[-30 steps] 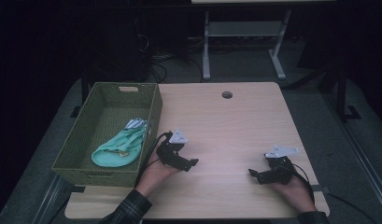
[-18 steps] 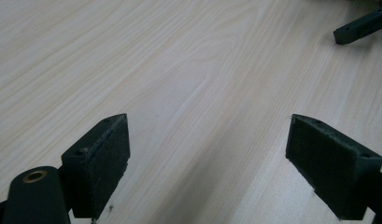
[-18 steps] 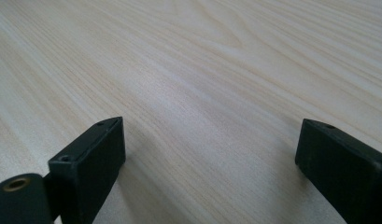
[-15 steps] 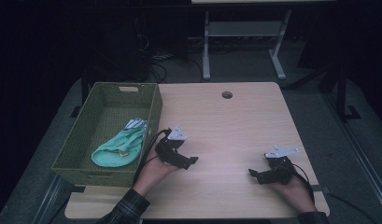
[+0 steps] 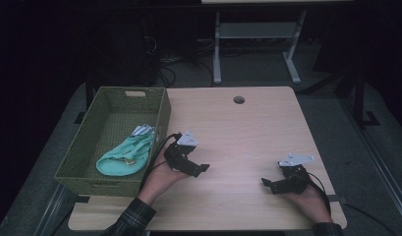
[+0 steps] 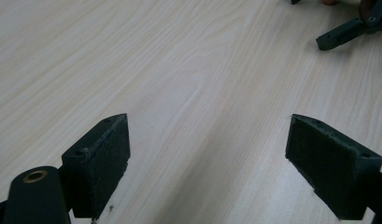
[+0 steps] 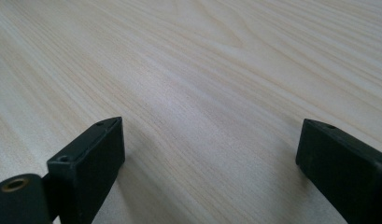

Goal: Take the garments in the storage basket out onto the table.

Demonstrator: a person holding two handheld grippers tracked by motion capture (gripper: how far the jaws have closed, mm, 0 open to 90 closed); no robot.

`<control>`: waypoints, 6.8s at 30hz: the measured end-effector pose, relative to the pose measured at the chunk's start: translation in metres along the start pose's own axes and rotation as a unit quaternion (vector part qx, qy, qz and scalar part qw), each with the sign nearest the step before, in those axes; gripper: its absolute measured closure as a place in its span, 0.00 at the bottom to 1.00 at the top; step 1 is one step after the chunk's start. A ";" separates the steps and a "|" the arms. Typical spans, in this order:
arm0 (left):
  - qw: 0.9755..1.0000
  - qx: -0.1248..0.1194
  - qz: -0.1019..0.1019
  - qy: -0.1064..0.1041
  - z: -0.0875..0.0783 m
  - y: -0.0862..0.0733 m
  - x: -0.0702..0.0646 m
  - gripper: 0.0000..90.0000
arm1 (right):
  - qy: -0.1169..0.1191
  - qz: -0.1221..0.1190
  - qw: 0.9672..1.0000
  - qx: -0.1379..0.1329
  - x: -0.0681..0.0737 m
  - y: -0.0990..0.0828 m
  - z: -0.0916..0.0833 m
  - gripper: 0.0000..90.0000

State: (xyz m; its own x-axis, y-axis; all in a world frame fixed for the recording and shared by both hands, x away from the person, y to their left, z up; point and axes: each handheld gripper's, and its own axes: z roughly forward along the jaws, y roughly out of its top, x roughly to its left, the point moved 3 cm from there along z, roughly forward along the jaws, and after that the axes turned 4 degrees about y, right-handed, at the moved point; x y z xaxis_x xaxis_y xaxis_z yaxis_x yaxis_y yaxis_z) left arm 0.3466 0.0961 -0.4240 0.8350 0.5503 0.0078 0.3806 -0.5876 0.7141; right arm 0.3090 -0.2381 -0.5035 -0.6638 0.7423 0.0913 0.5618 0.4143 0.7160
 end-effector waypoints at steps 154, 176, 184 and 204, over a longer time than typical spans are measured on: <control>0.990 0.022 -0.078 0.113 -0.119 -0.073 0.128 0.26 | -0.001 -0.004 1.000 0.000 0.001 -0.001 -0.001 0.09; 0.987 0.059 -0.085 0.125 -0.111 -0.097 0.138 0.28 | -0.001 -0.004 1.000 0.000 0.000 -0.001 -0.001 0.09; 0.986 0.085 -0.092 0.113 -0.102 -0.104 0.140 0.34 | -0.001 -0.004 1.000 -0.001 0.001 -0.001 -0.001 0.09; 0.973 0.171 -0.088 0.125 -0.086 -0.113 0.140 0.52 | -0.001 -0.005 1.000 0.000 0.001 -0.001 -0.001 0.09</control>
State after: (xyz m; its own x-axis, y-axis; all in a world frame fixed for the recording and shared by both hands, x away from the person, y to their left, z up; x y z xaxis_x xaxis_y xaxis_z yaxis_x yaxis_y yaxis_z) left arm 0.3861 0.2904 -0.4440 0.6382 0.7624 0.1070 0.6551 -0.6108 0.4448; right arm 0.3081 -0.2382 -0.5035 -0.6680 0.7394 0.0836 0.5555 0.4207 0.7172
